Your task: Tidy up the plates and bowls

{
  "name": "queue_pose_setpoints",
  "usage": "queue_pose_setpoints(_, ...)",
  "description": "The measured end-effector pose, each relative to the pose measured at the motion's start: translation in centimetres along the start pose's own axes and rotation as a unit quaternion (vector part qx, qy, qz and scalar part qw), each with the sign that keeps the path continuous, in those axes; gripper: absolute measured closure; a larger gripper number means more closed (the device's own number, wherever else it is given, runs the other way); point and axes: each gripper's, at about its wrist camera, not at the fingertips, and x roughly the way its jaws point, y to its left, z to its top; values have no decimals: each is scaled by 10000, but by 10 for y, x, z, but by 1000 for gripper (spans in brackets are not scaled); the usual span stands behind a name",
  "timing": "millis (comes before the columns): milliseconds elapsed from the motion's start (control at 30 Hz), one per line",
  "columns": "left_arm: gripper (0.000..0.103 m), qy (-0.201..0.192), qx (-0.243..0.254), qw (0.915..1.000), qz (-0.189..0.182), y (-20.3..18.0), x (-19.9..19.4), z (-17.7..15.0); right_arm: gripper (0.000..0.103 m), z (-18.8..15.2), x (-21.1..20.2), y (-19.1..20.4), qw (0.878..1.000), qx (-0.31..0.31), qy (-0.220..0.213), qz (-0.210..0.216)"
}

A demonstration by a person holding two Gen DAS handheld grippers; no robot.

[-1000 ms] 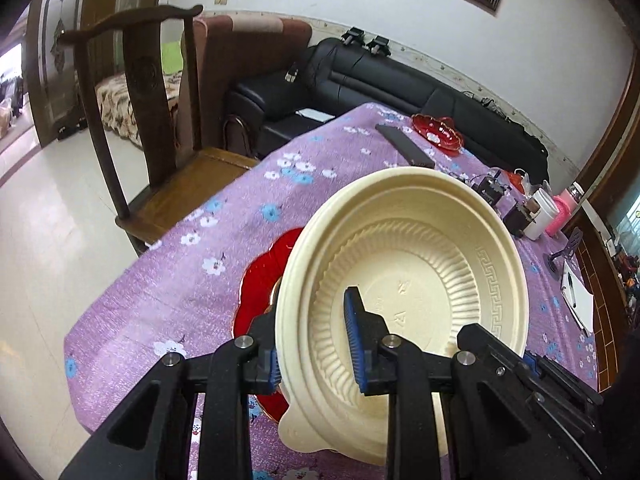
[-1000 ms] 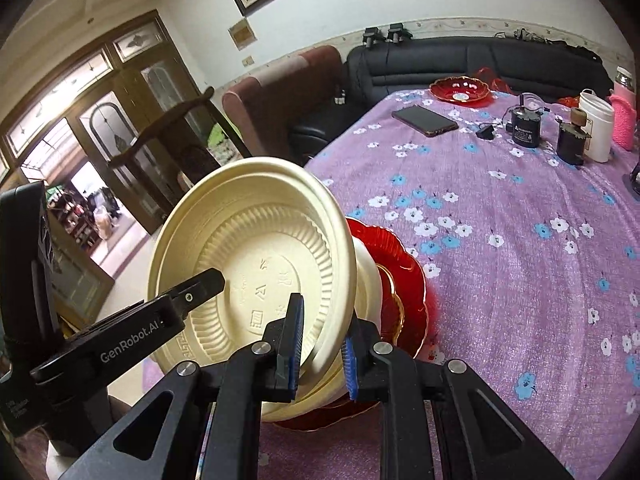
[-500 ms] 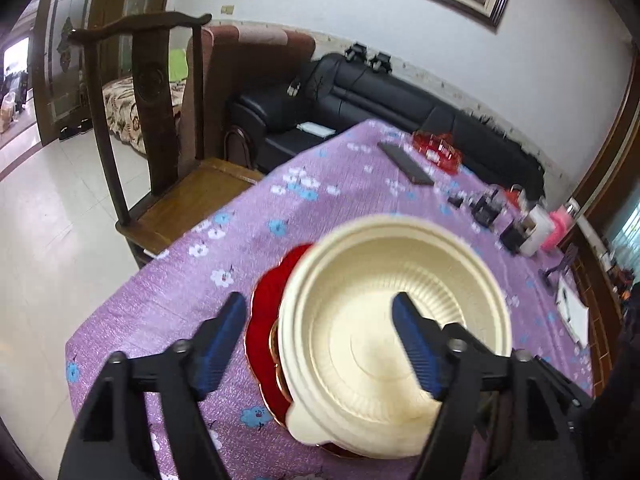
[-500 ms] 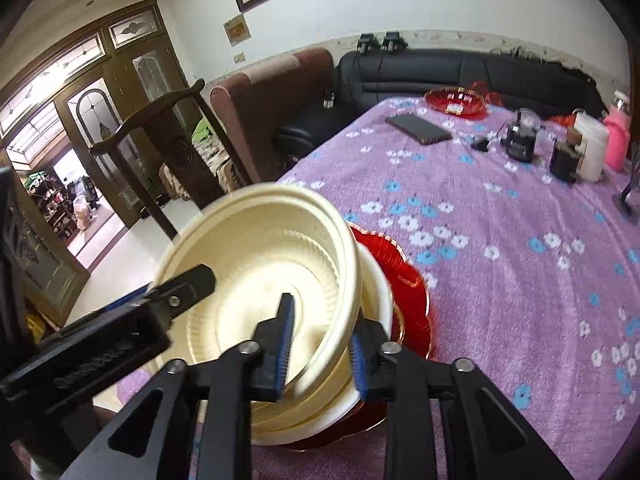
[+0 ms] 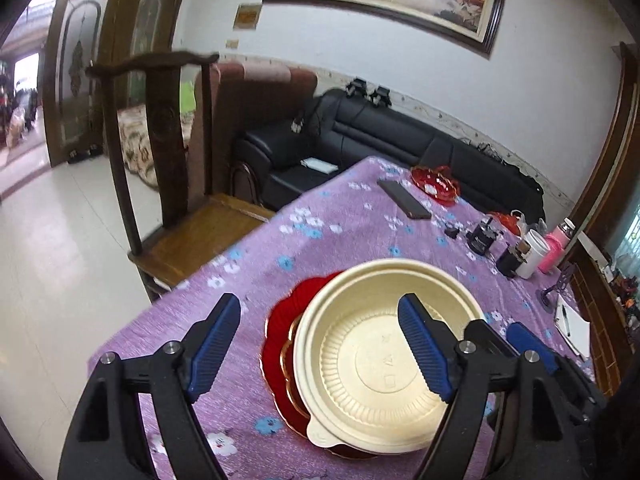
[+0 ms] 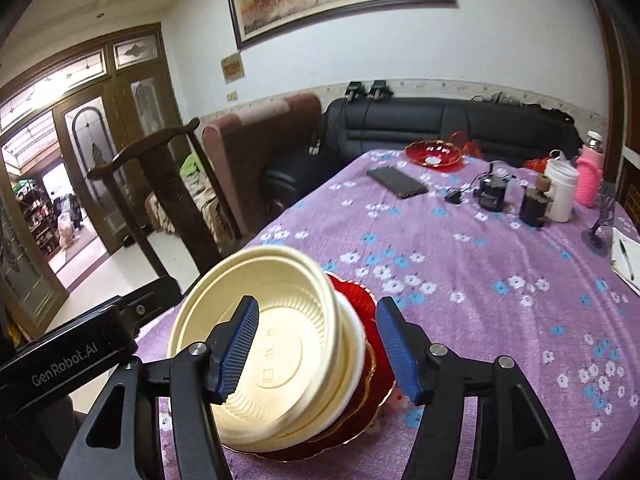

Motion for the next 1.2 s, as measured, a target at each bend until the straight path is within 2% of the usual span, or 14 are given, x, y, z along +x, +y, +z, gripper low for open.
queue_pose_setpoints(100,16,-341,242,9988,256,-7,-12,-2,33,-2,-9,-5,9998,129,-143,-96)
queue_pose_setpoints(233,1,-924,539,9902,896,-18,-28,-5,28,-8,-23,-16,9985,416,-321,-175)
queue_pose_setpoints(300,0,-1032,609,9878,994,-20,-31,-5,26,-11,-28,-17,9981,438,-376,-235)
queue_pose_setpoints(400,0,-914,599,9901,885,-19,-29,-5,22,-15,-34,-16,9978,344,-436,-351)
queue_pose_setpoints(567,0,-802,671,9898,966,-22,-27,-11,18,-23,-41,-17,9977,323,-445,-404)
queue_pose_setpoints(1200,0,-681,906,9881,1041,-37,-33,-22,15,-35,-48,-26,9976,341,-380,-461)
